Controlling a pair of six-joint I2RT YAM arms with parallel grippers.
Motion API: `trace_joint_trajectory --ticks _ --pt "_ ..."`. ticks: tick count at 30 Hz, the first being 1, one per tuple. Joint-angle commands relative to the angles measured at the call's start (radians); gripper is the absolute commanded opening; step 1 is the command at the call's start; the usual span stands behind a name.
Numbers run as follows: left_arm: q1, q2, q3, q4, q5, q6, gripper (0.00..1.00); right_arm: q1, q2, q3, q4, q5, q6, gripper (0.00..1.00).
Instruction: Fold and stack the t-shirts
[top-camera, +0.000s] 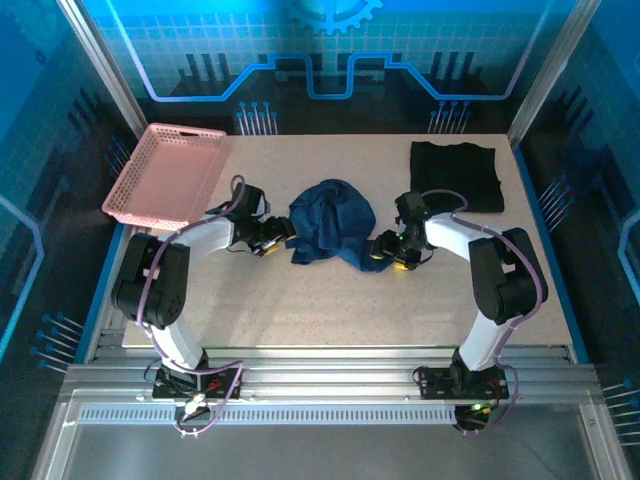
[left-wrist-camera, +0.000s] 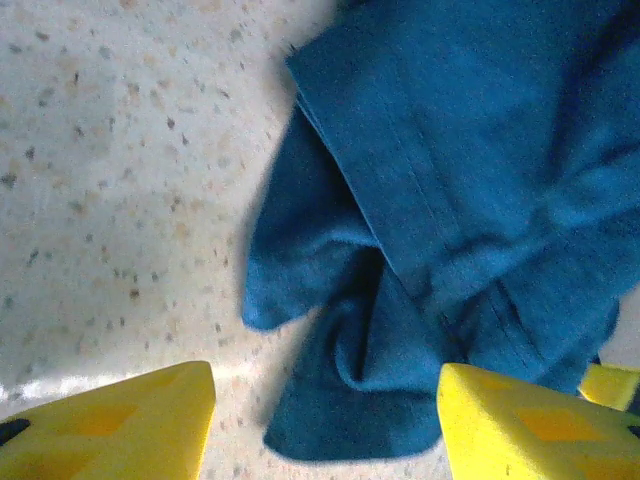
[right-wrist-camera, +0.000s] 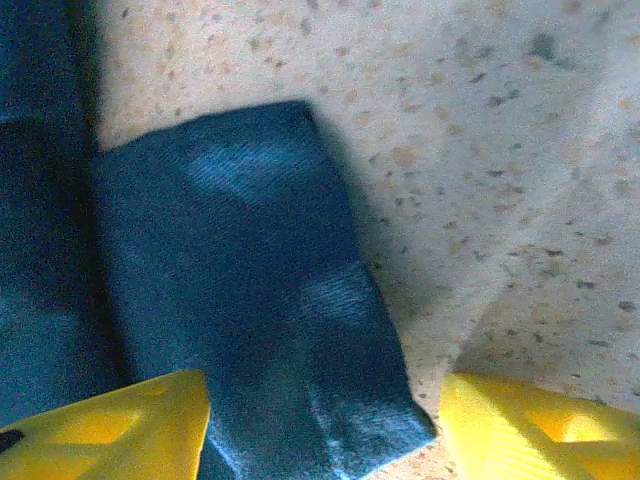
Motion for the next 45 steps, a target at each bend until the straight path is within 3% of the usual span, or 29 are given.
trace_joint_trajectory --ticks 1,10,18,24,34,38,45 --pt "-0.011 0.041 0.047 0.101 -0.005 -0.075 0.61 -0.011 0.042 0.011 0.045 -0.001 0.05 0.63" --pt "-0.018 0.132 0.136 0.122 -0.056 -0.121 0.59 -0.019 0.082 0.029 0.046 0.006 0.045 0.59" --pt "-0.019 0.247 0.259 0.018 -0.09 -0.094 0.52 -0.024 0.091 0.032 0.044 0.002 0.041 0.57" --pt "-0.019 0.228 0.248 -0.051 -0.138 -0.087 0.51 -0.029 0.076 0.039 0.034 0.002 0.035 0.57" --pt "-0.033 0.279 0.288 -0.025 -0.158 -0.097 0.49 -0.029 0.094 0.045 0.035 -0.004 0.035 0.57" --pt "-0.036 0.317 0.319 -0.027 -0.178 -0.095 0.37 -0.029 0.096 0.043 0.035 -0.004 0.037 0.53" --pt "-0.039 0.316 0.343 -0.008 -0.161 -0.09 0.05 -0.031 0.106 0.053 0.032 0.021 0.047 0.4"
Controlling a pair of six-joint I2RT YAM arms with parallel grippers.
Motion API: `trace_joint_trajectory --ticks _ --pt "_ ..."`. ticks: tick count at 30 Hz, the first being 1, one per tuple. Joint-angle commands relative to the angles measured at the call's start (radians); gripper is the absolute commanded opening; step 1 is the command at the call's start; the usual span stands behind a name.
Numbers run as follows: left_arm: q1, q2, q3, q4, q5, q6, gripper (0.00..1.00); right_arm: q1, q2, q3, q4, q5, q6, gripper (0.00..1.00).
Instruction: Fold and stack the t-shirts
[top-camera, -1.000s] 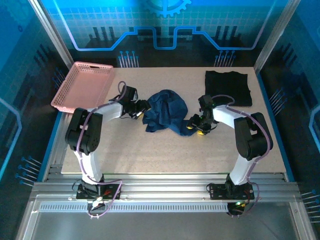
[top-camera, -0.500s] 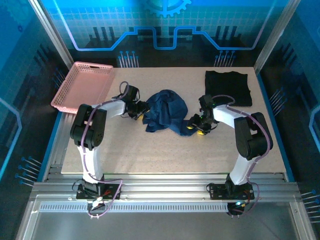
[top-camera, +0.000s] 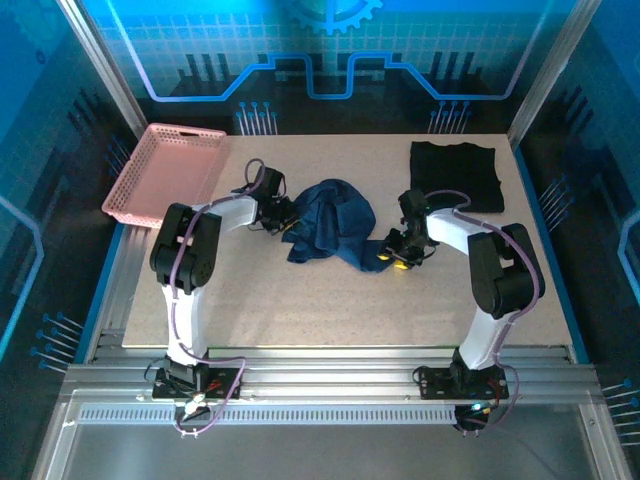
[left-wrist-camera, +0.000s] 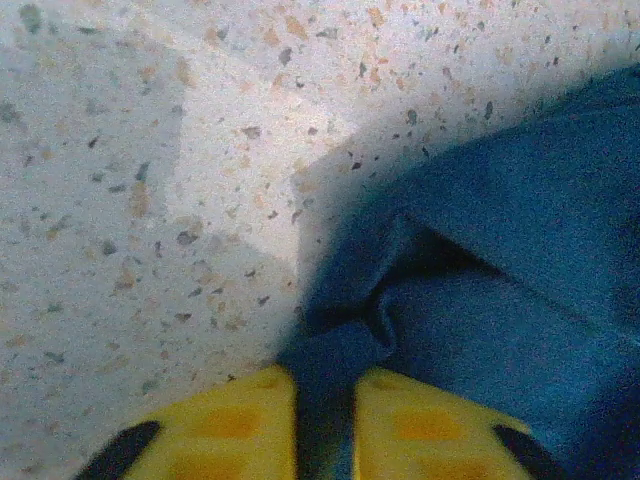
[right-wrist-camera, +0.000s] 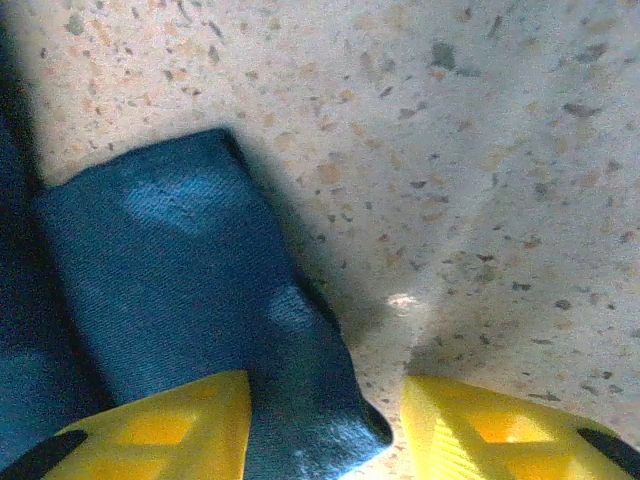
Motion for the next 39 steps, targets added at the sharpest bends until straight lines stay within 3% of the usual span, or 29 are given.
trace_joint_trajectory --ticks 1,10,22,30,35,39 --pt "-0.009 -0.02 0.004 0.004 0.001 0.013 0.02 -0.004 0.068 0.017 0.096 0.023 0.003 0.38" --pt "-0.011 -0.228 -0.113 0.002 0.018 0.072 0.0 -0.007 0.096 0.109 0.107 -0.008 0.03 0.0" --pt "0.052 -0.474 -0.124 -0.122 -0.005 0.149 0.0 -0.082 -0.238 0.146 -0.035 0.083 -0.04 0.0" --pt "0.129 -0.582 -0.005 -0.251 0.004 0.249 0.0 -0.176 -0.434 0.236 -0.13 0.057 -0.116 0.0" --pt "0.206 -0.675 0.069 -0.286 0.01 0.295 0.0 -0.265 -0.545 0.338 -0.163 -0.009 -0.158 0.0" --pt "0.247 -0.738 0.145 -0.282 0.04 0.325 0.0 -0.335 -0.601 0.439 -0.13 -0.148 -0.172 0.0"
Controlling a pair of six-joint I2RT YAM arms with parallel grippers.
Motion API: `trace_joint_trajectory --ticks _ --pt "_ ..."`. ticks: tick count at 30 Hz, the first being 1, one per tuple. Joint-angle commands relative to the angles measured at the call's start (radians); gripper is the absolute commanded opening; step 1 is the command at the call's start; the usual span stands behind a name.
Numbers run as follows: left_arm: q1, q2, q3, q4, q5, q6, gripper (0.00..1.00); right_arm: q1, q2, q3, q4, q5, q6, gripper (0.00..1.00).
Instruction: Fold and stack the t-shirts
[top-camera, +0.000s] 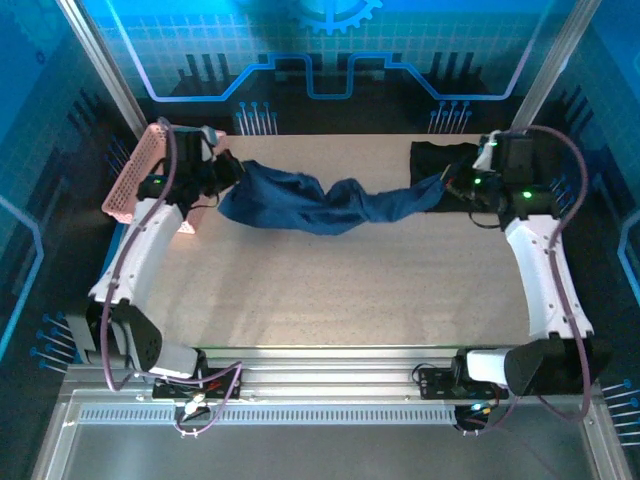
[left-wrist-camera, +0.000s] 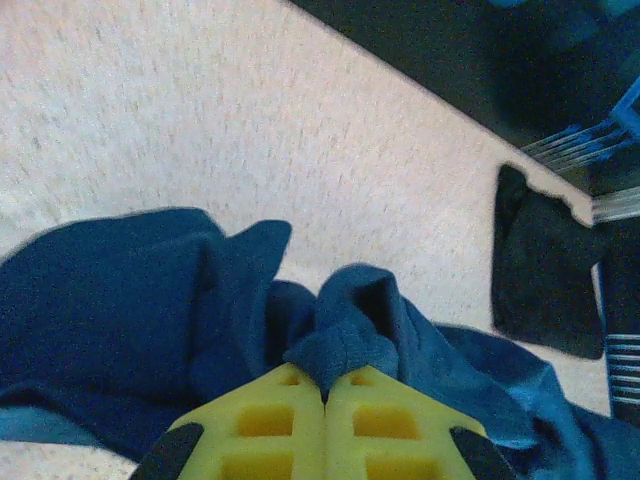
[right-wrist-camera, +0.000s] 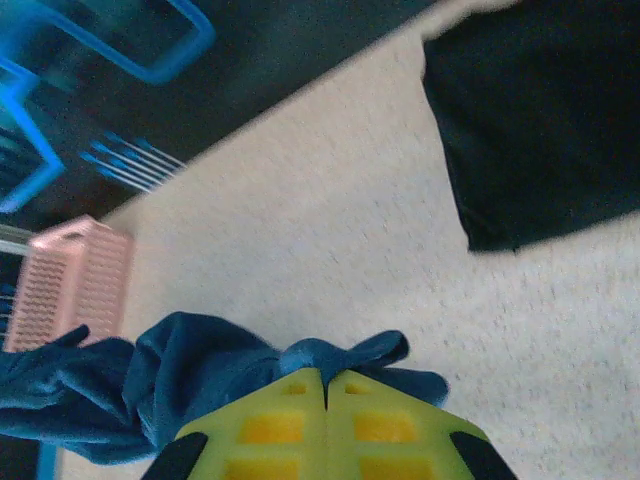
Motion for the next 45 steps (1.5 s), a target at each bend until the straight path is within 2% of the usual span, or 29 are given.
trace_joint_trajectory --ticks 1,4,9,13,18,22,26,29,34,41,45 --pt "0.023 -0.086 0.085 0.016 0.044 0.067 0.0 -0.052 -0.065 0.096 0.022 -0.153 -0.033 0.0" --pt "0.023 -0.14 0.088 0.057 0.06 0.075 0.0 -0.093 -0.091 0.14 0.024 -0.242 0.015 0.0" --pt "0.023 -0.221 -0.031 0.163 0.071 0.058 0.0 -0.115 -0.086 0.118 -0.096 -0.376 0.072 0.0" --pt "0.011 -0.177 -0.078 0.154 0.126 0.021 0.0 -0.137 -0.094 0.012 -0.133 -0.404 0.112 0.0" --pt "-0.021 -0.231 -0.259 0.215 0.111 -0.008 0.0 -0.145 -0.12 -0.091 -0.197 -0.426 0.068 0.0" --pt "-0.023 -0.137 -0.299 0.18 0.161 0.023 0.0 -0.168 -0.104 -0.221 -0.128 -0.404 0.1 0.0" --pt "-0.023 -0.037 -0.275 0.197 0.18 0.043 0.0 -0.168 0.001 -0.235 -0.021 -0.372 0.117 0.0" --pt "-0.023 -0.003 -0.203 0.226 0.198 0.034 0.0 -0.161 0.054 -0.21 0.101 -0.397 0.152 0.0" --pt "-0.023 0.007 -0.038 0.233 0.199 0.052 0.0 -0.152 0.112 -0.065 0.117 -0.412 0.136 0.0" --pt "-0.023 -0.168 -0.037 0.332 0.201 0.015 0.02 -0.166 0.0 -0.01 0.097 -0.515 0.129 0.0" --pt "-0.023 -0.274 -0.021 0.306 0.172 0.041 0.03 -0.175 -0.095 -0.021 0.062 -0.598 0.173 0.0"
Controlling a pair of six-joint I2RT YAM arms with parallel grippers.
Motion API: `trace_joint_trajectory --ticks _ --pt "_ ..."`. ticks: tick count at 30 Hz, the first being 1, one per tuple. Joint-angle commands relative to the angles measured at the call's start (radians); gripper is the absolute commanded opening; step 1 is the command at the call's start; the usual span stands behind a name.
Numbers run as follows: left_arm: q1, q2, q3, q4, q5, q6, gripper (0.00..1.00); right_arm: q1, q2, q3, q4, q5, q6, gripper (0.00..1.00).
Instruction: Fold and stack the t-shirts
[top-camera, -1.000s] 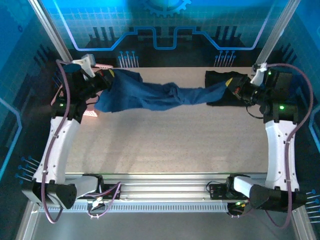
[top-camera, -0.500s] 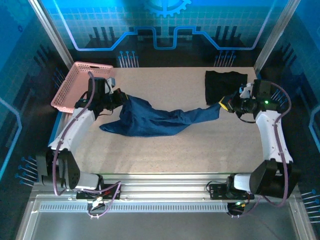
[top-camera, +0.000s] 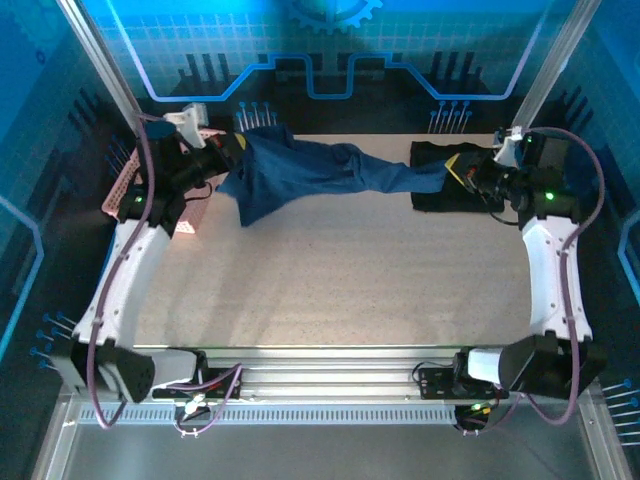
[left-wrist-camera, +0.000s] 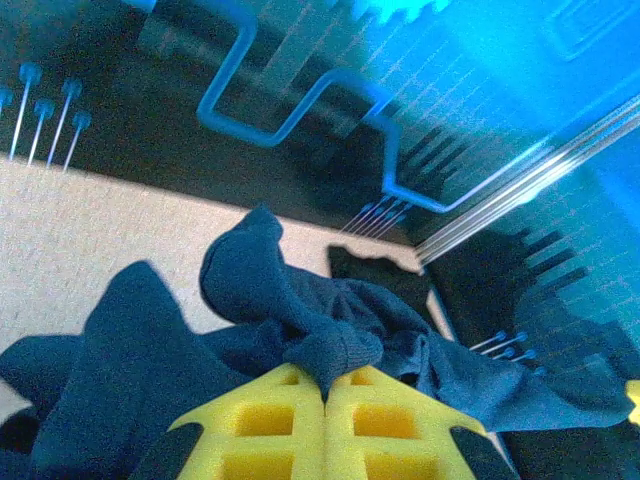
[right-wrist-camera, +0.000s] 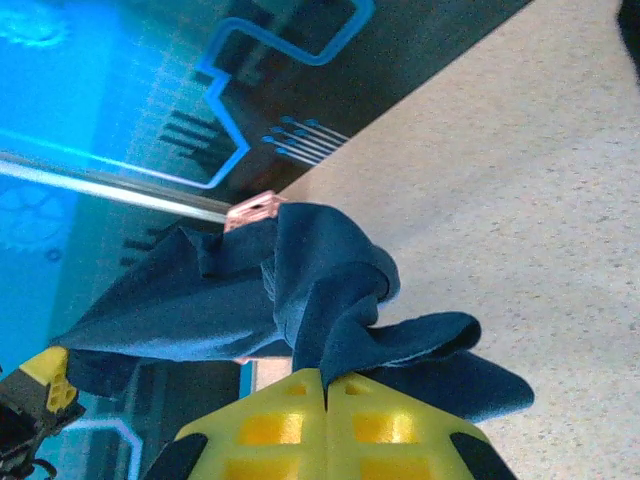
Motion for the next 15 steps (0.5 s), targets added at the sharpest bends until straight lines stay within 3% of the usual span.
trace_joint_trajectory --ticks 1,9,15 --pt "-0.003 -0.099 0.048 0.022 -0.017 0.031 0.03 -0.02 -0.088 0.011 -0.033 -0.127 0.044 0.0" --pt "-0.003 -0.079 0.256 -0.141 -0.04 0.137 0.05 -0.019 -0.21 -0.017 -0.156 -0.263 0.109 0.0" --pt "-0.002 0.077 0.254 -0.147 -0.019 0.207 0.08 -0.018 -0.17 -0.074 -0.205 -0.213 0.056 0.0"
